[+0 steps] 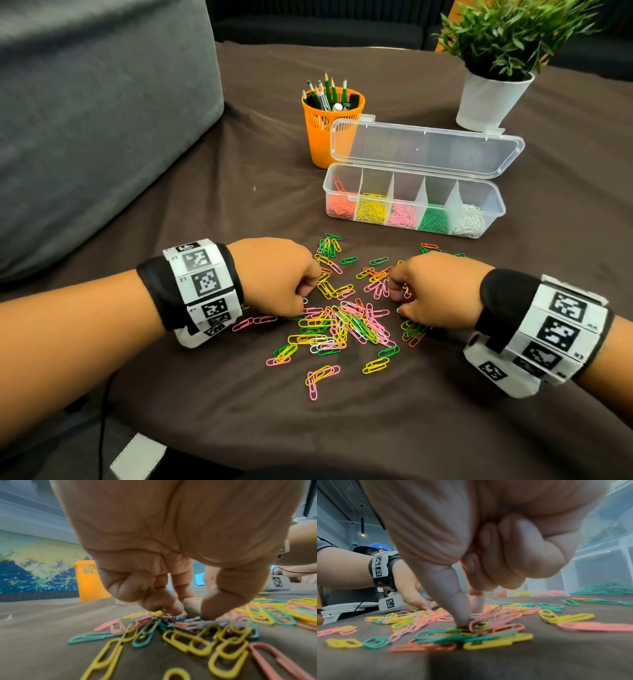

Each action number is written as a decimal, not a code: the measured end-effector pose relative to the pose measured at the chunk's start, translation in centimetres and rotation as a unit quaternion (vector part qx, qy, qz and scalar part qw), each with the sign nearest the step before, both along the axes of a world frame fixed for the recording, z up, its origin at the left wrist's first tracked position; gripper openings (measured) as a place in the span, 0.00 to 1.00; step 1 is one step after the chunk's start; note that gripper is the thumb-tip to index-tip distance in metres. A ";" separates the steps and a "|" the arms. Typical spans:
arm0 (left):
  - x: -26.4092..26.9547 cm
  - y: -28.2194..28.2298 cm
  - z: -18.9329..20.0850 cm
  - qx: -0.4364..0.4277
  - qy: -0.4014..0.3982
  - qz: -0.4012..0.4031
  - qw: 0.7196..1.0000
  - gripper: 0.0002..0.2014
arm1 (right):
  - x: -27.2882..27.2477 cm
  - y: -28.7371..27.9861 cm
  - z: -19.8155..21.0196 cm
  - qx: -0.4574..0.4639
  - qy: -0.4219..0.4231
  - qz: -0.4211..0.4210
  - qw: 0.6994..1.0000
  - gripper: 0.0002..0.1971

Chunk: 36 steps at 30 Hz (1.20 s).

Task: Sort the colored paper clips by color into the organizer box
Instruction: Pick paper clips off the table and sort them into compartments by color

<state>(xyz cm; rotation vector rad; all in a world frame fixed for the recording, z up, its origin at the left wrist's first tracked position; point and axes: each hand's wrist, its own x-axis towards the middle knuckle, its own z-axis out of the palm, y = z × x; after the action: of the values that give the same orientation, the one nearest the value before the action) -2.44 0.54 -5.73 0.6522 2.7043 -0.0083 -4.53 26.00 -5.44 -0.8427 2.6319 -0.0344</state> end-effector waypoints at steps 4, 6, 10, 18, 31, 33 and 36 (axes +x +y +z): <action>-0.2 -0.6 0.4 0.085 -0.012 0.031 0.996 0.07 | 0.7 0.4 -0.2 -0.012 -0.006 0.001 1.000 0.03; -0.3 -0.8 0.8 0.160 0.002 0.064 0.985 0.05 | 0.7 0.5 -0.1 -0.036 -0.024 -0.011 0.999 0.03; -0.1 -1.4 1.6 0.409 -0.056 0.229 0.882 0.04 | -0.1 1.2 0.2 -0.267 -0.172 -0.126 0.940 0.04; 2.3 -1.9 1.2 0.581 -0.164 0.313 0.733 0.16 | -0.6 1.3 -0.2 -0.571 -0.384 -0.357 0.632 0.08; 2.7 -3.4 0.4 0.356 -0.052 0.289 0.887 0.12 | 0.2 -6.1 -0.2 -0.193 -0.100 -0.007 0.976 0.03; 2.7 -3.7 0.9 0.312 -0.016 0.278 0.908 0.12 | -0.3 -6.4 -0.1 -0.168 -0.073 0.000 0.983 0.03; 3.1 -3.8 1.9 0.247 -0.014 0.262 0.933 0.14 | -0.7 -5.8 0.0 -0.129 -0.075 -0.007 0.989 0.03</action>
<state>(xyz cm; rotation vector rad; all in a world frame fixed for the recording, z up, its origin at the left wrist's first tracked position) 0.67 -3.24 -3.85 0.0257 2.7713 0.8283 -5.22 20.23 -5.45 -0.8662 2.5237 -0.4344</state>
